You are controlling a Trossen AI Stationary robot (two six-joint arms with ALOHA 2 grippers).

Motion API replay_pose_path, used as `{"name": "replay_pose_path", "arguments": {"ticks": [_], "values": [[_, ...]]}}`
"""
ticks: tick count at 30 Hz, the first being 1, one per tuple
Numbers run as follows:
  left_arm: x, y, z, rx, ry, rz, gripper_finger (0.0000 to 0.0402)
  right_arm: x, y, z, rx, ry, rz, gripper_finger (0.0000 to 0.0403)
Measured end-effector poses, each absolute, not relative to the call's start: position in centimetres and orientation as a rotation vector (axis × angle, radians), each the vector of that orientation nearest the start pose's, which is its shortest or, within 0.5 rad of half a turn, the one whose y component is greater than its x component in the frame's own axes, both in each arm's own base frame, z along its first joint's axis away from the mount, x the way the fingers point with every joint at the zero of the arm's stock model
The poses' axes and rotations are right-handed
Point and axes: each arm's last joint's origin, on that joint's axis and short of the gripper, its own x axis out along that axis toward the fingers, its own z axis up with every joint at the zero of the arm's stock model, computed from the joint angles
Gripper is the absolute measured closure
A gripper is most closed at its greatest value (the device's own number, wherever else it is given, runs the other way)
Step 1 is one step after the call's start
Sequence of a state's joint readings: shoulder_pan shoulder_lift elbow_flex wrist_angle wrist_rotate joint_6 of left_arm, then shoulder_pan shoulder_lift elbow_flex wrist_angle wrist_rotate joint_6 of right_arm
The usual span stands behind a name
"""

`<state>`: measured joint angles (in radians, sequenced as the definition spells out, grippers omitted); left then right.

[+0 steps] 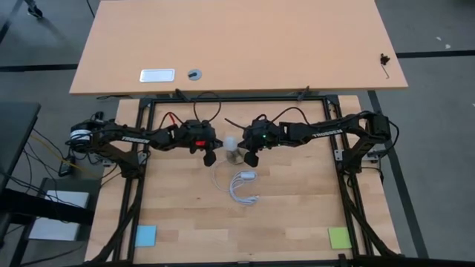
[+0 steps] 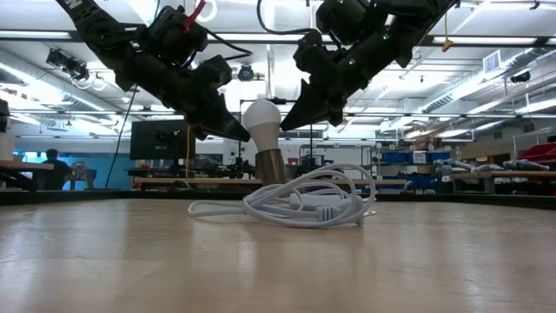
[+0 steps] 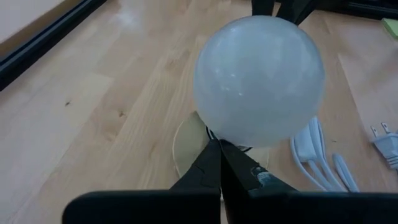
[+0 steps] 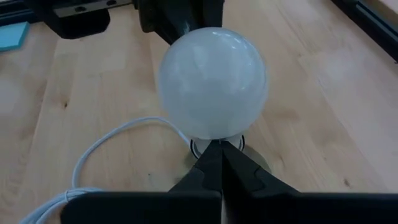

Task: Screw lightbulb
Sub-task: Insert the white lightbulb into the golden lamp

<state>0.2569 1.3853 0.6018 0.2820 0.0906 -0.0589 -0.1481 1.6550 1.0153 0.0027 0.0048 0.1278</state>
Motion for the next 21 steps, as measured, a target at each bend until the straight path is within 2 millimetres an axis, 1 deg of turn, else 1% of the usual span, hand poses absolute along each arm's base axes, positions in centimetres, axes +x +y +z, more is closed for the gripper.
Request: {"name": "replay_pose_path", "arguments": {"ticks": [10,18,21], "values": [[26.3,6.7,18.5,-0.144,0.505,0.195,0.0401,34.7,-5.2,20.9,0.171,0.652,-0.190,0.0393],[26.1,6.7,18.2,-0.141,0.530,0.226,0.0401,34.5,-5.2,20.7,0.172,0.681,-0.192,0.0368],[25.6,6.5,17.4,-0.138,0.526,0.232,0.0401,34.3,-5.2,20.5,0.174,0.711,-0.194,0.0361]]}}
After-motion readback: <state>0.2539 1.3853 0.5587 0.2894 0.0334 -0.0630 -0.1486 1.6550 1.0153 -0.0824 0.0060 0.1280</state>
